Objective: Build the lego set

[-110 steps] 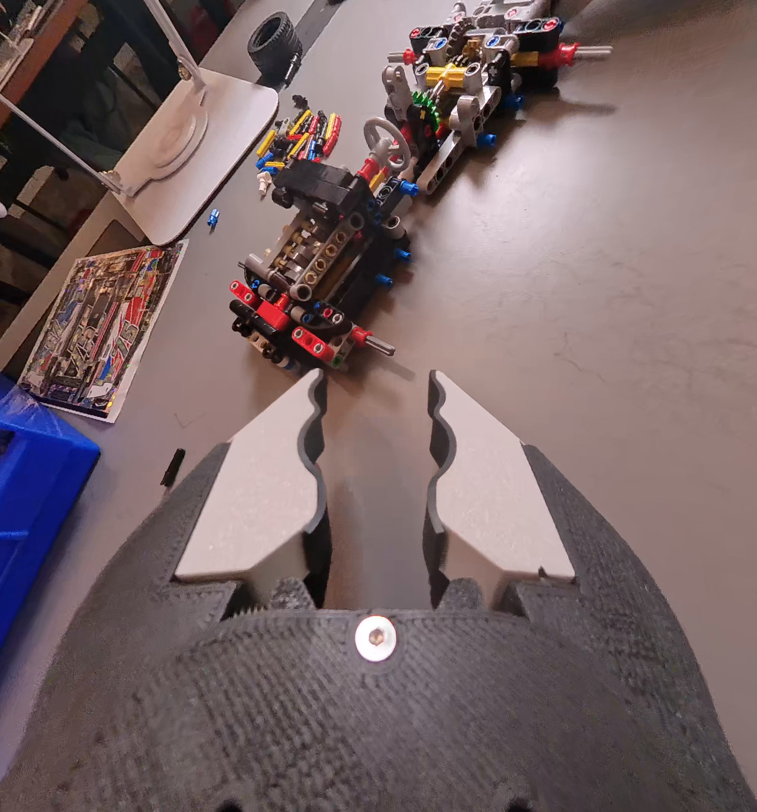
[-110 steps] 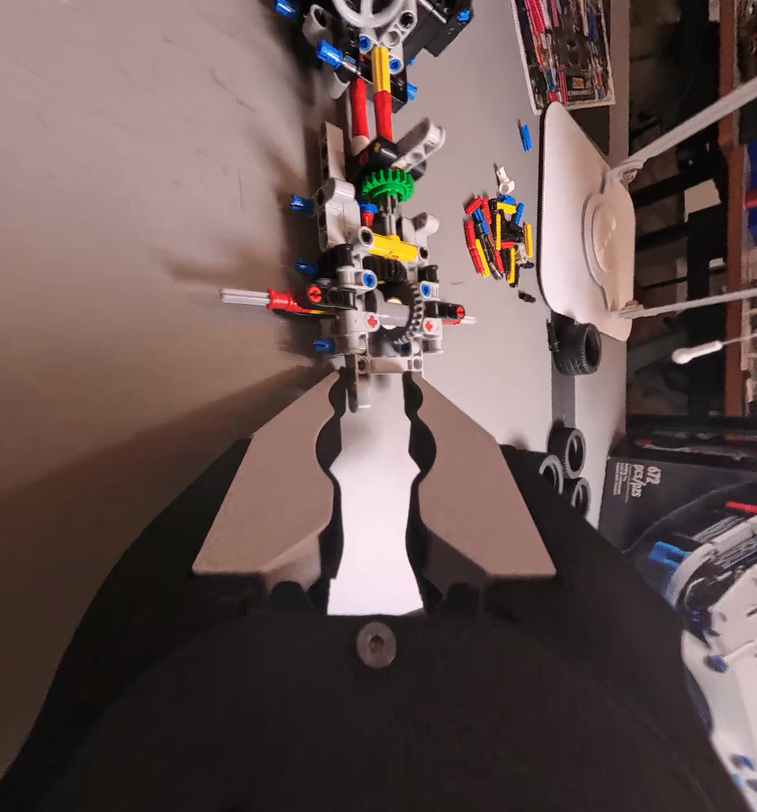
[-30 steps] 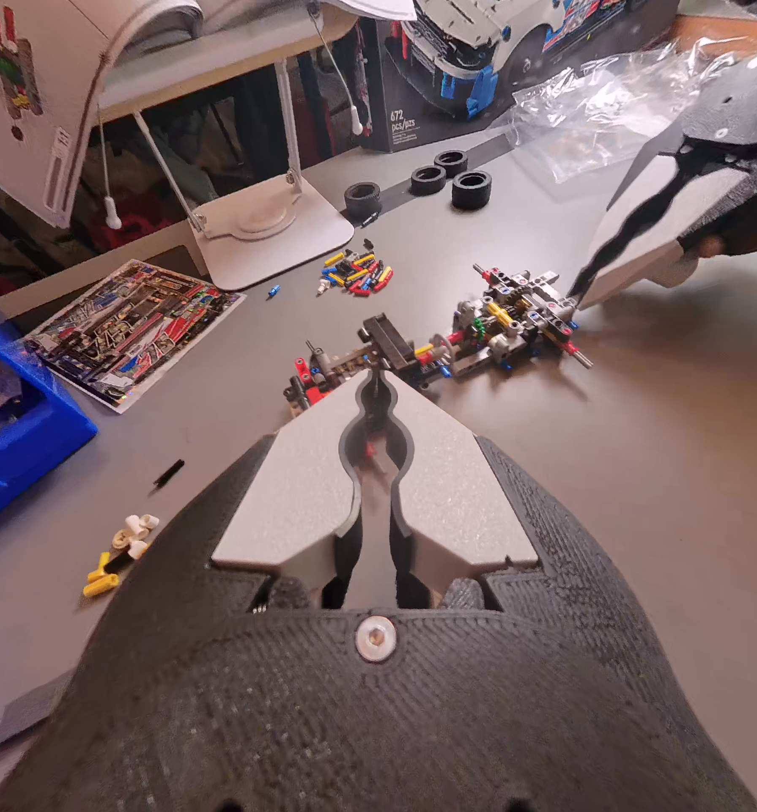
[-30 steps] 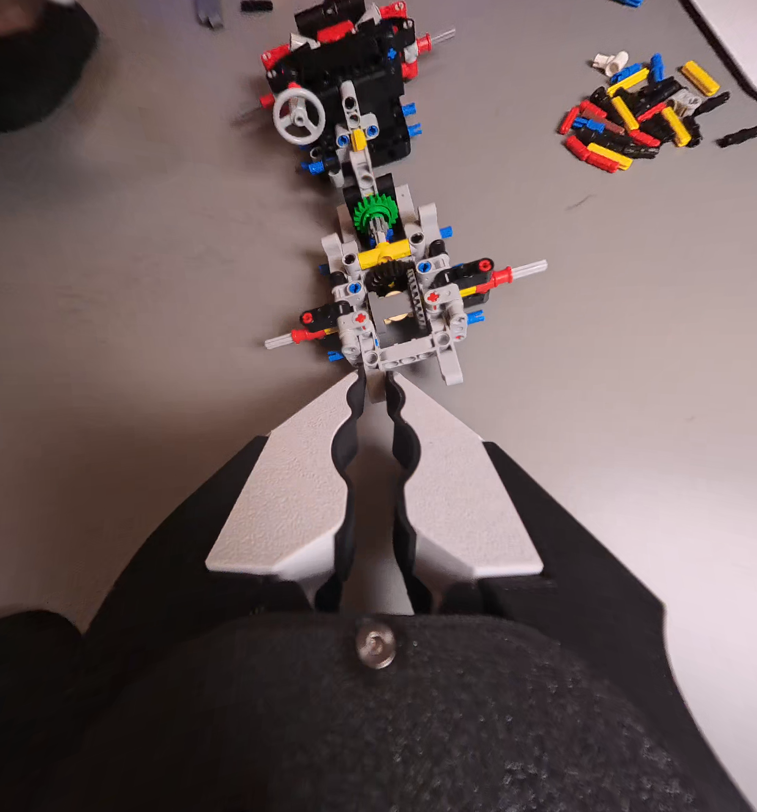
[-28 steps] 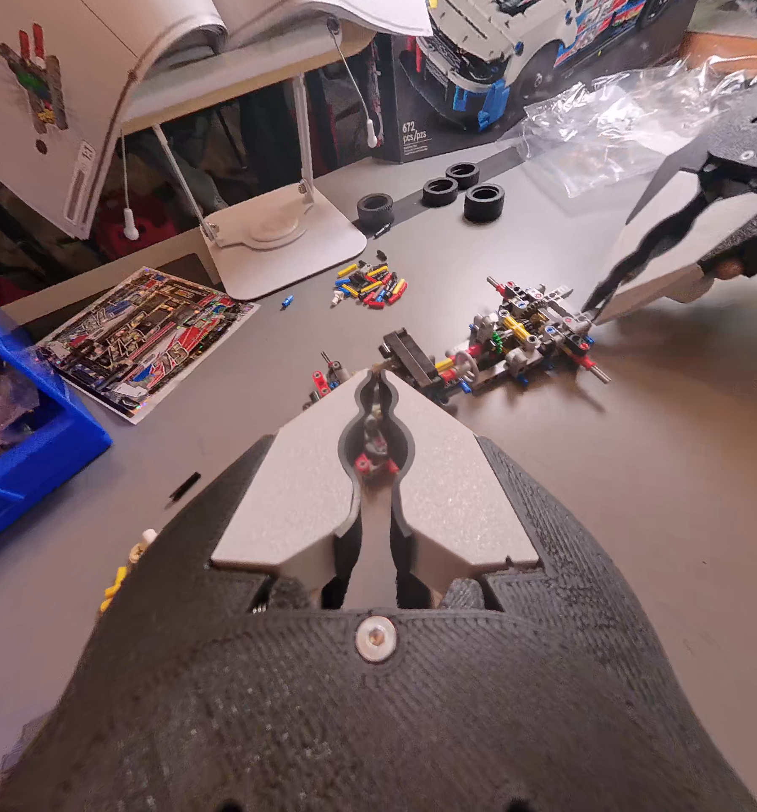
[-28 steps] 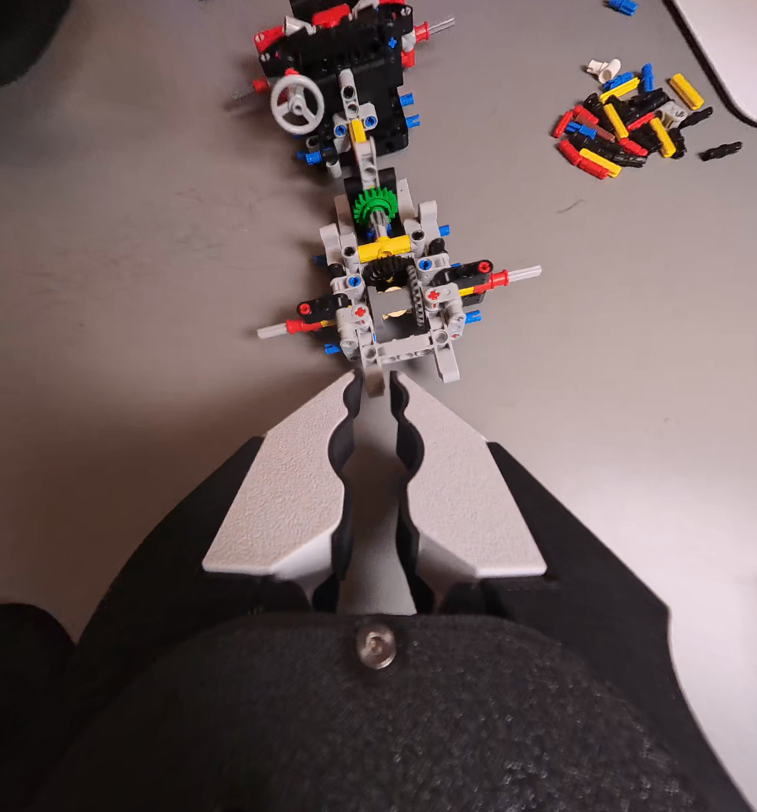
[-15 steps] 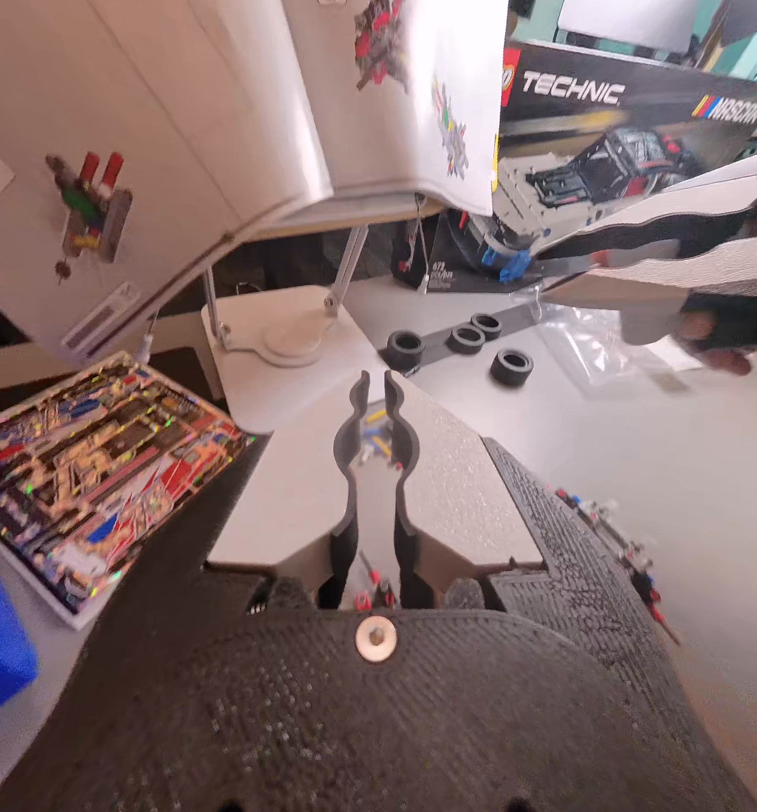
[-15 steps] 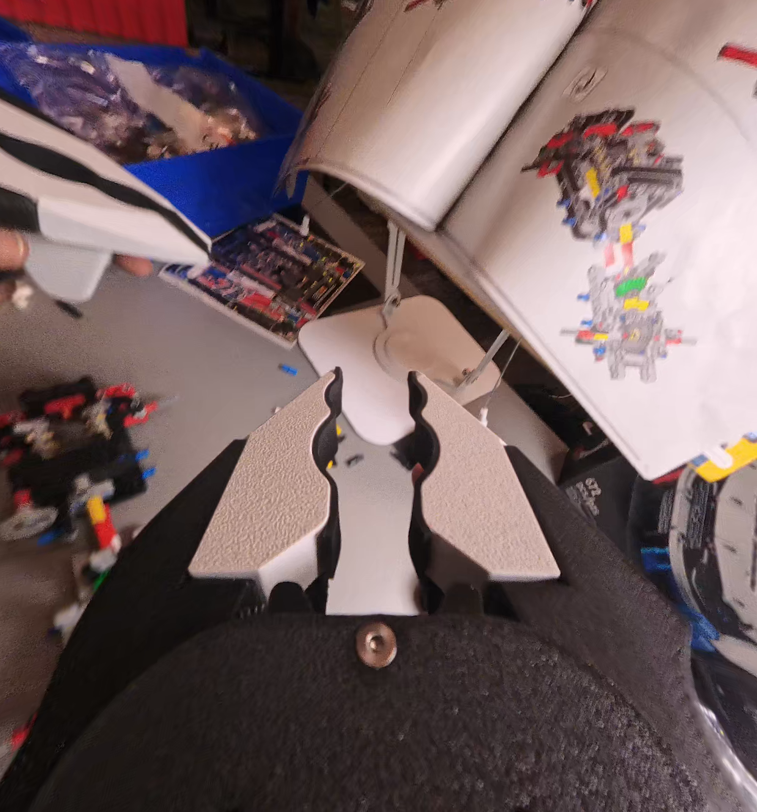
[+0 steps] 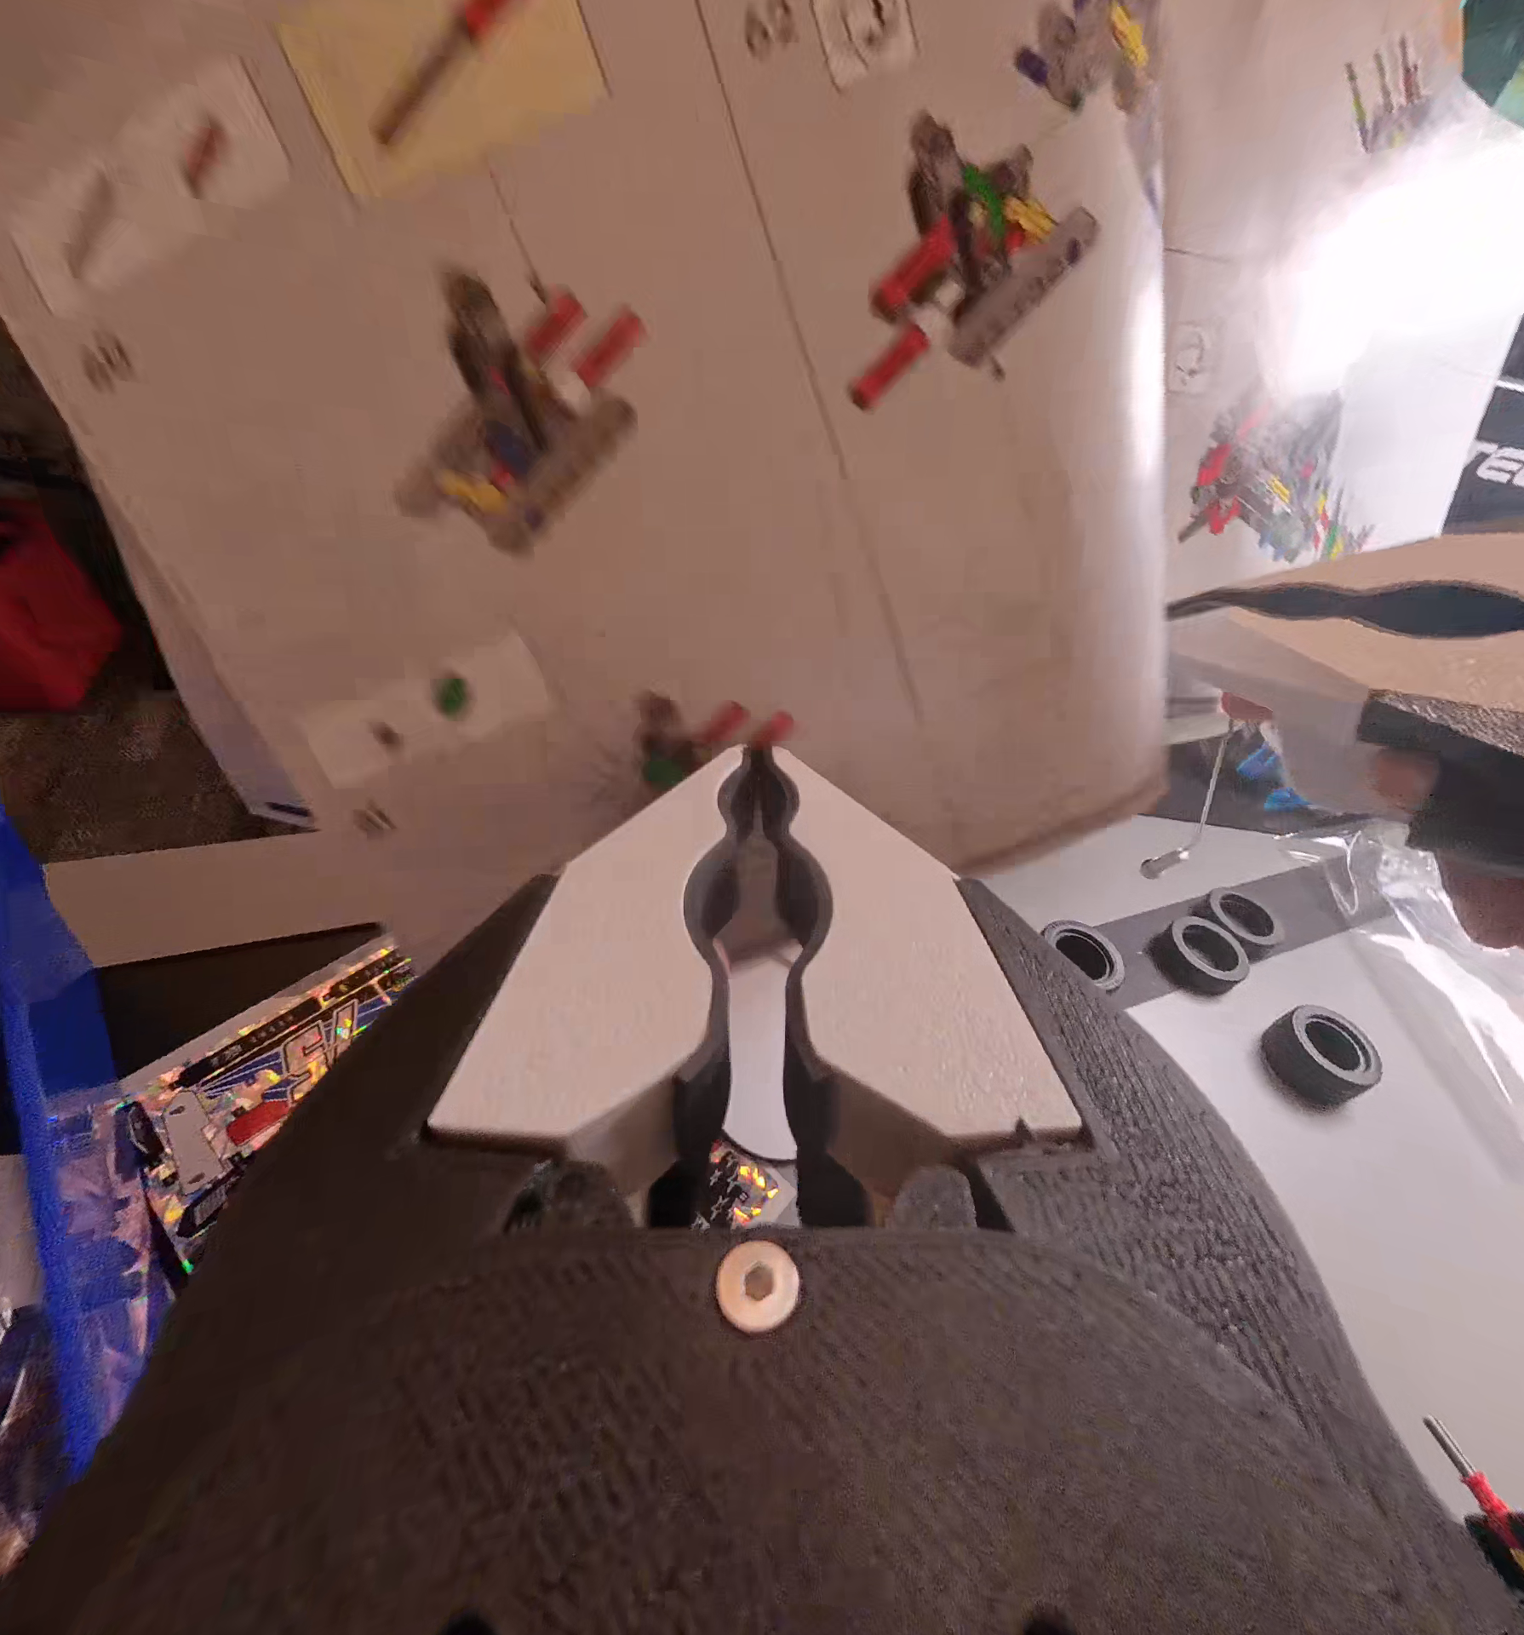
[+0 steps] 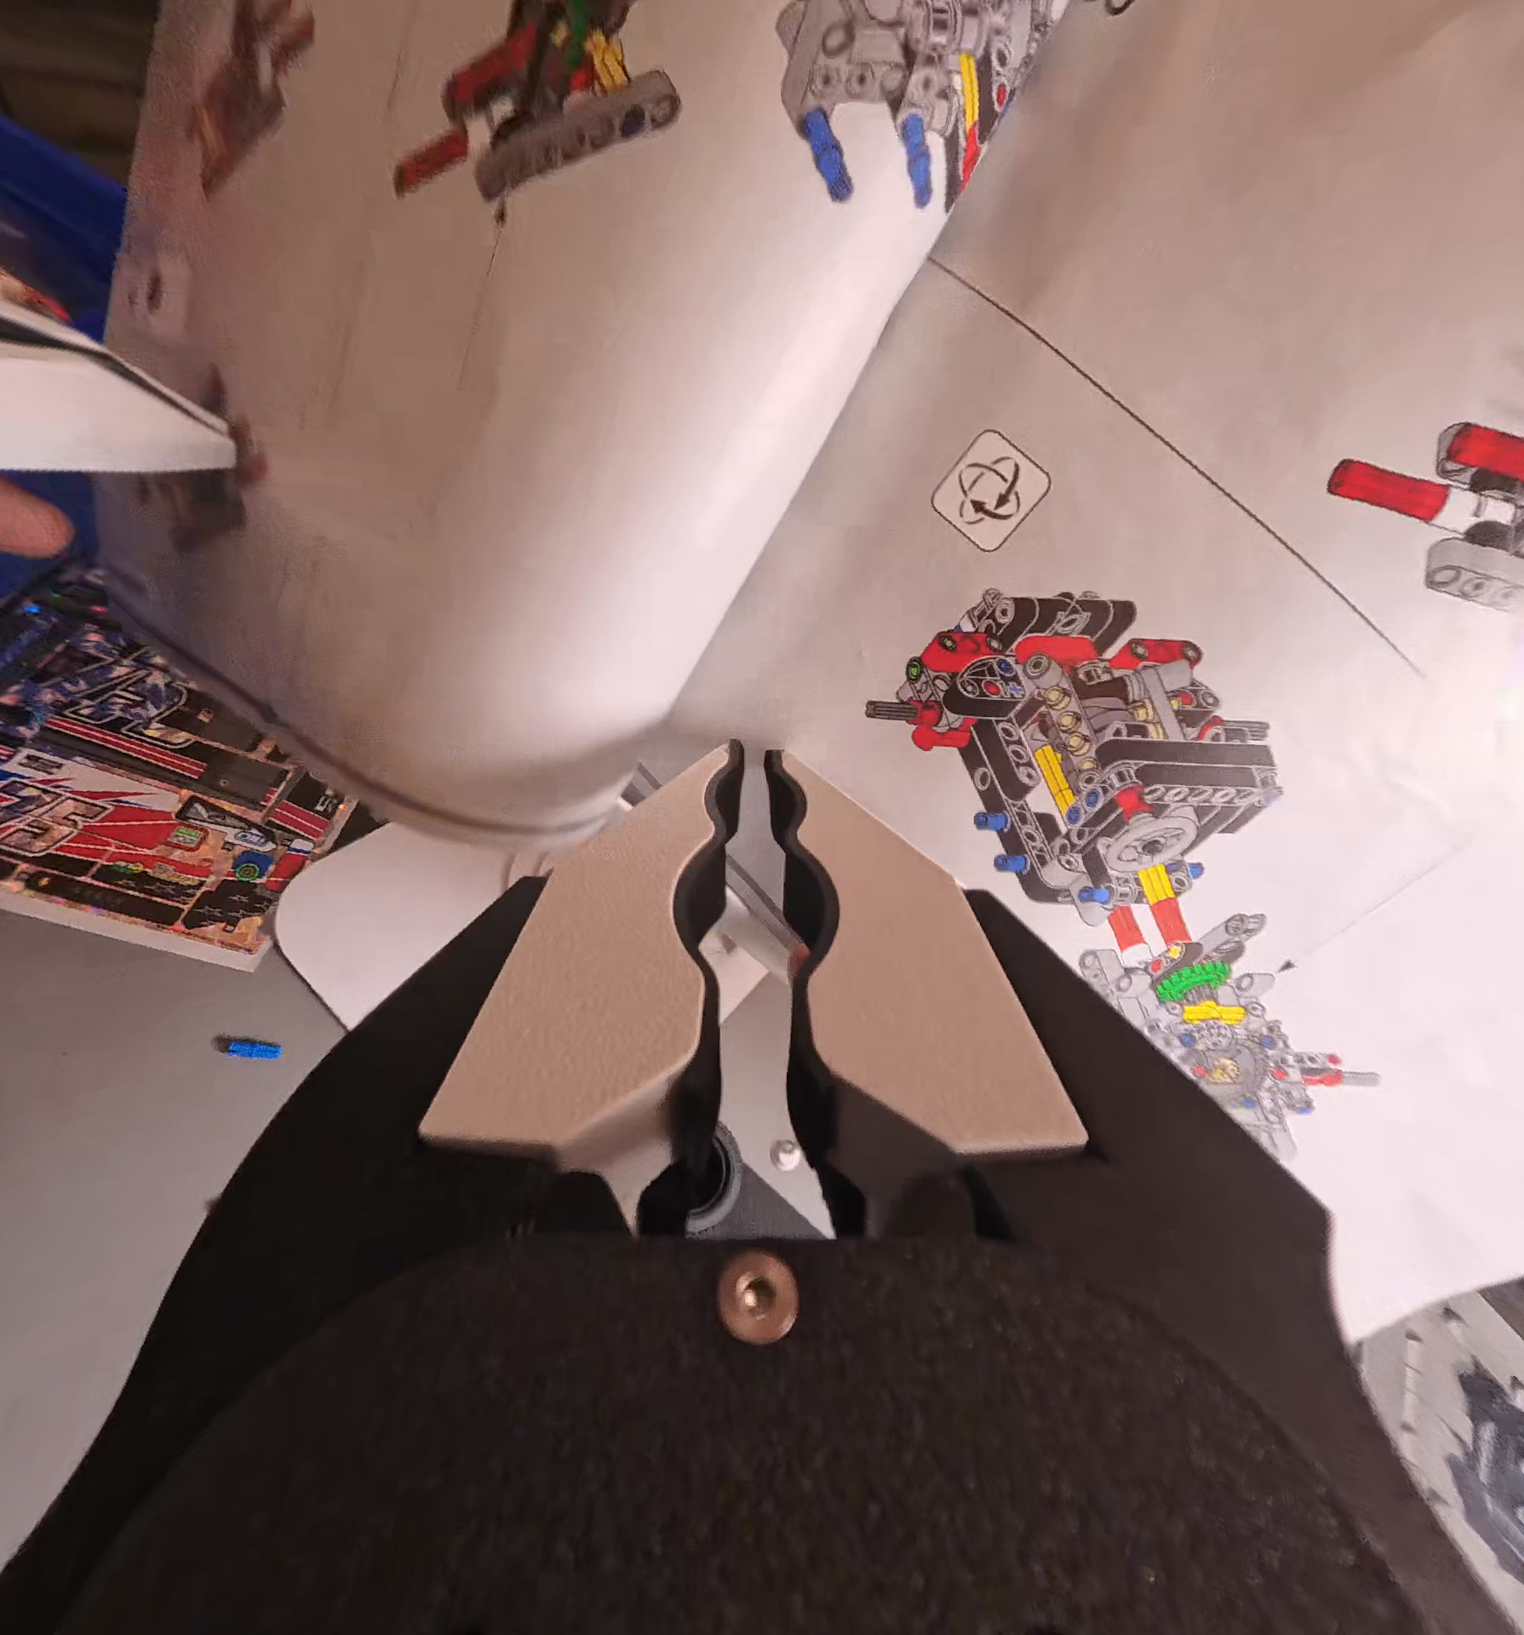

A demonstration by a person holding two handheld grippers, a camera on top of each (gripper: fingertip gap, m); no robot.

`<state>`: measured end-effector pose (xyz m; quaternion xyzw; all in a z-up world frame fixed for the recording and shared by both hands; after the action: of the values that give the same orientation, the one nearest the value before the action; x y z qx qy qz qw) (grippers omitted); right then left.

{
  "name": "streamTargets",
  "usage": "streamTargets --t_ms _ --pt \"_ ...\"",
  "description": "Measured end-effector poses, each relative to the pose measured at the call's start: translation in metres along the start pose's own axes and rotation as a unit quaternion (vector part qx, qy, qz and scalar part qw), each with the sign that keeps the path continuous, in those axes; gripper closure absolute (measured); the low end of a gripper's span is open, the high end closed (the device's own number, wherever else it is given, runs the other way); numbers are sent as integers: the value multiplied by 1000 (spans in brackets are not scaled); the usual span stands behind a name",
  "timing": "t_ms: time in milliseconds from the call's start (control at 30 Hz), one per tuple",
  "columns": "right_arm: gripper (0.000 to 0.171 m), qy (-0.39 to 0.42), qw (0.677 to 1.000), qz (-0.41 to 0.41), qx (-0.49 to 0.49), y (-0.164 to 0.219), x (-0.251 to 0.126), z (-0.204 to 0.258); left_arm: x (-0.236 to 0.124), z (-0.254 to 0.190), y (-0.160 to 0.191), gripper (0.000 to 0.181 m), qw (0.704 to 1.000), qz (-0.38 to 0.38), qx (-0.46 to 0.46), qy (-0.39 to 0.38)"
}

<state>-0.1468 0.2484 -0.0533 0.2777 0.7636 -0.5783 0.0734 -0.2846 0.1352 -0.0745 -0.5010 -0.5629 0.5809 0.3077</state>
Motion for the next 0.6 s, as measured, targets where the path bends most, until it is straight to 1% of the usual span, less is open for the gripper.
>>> streamTargets --t_ms 67,133,200,267,300,367,400,467,533,600 --pt "161 -16 1000 -12 -12 -10 2 7 8 7 -3 181 1000 23 -11 18" --pt "165 -15 998 -25 -51 -25 4 16 14 15 -9 181 1000 15 -10 5" --pt "168 -18 996 -16 -90 -33 10 23 19 20 -15 181 1000 5 10 -8" --pt "165 -28 993 -14 -114 -39 13 26 22 27 -23 181 999 -9 34 -25" --pt "158 -45 992 -24 -118 -42 11 28 22 31 -29 181 998 -18 48 -35" --pt "137 -94 988 -52 -114 -48 5 33 23 39 -39 181 995 -27 83 -52" --pt "130 -107 985 -67 -114 -51 2 35 25 41 -43 181 993 -25 100 -52" --pt "129 -90 983 -78 -137 -55 3 39 28 43 -50 181 991 -27 125 -48" --pt "127 -48 984 -54 -161 -57 15 43 29 43 -56 181 988 -36 143 -57" --pt "129 4 985 -22 -172 -61 29 47 27 46 -58 181 986 -44 139 -77"
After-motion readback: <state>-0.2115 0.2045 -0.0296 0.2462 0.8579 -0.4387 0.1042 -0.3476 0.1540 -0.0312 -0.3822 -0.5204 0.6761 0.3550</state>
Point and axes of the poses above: each gripper's, where its closed fingertips meet, x out along the fingers, y out of its underside, z = x × y across the jaws, the point moved 6 cm from there along -x, back along the fingers, and after that the axes turned 11 degrees about -y, right-handed, at the moved point
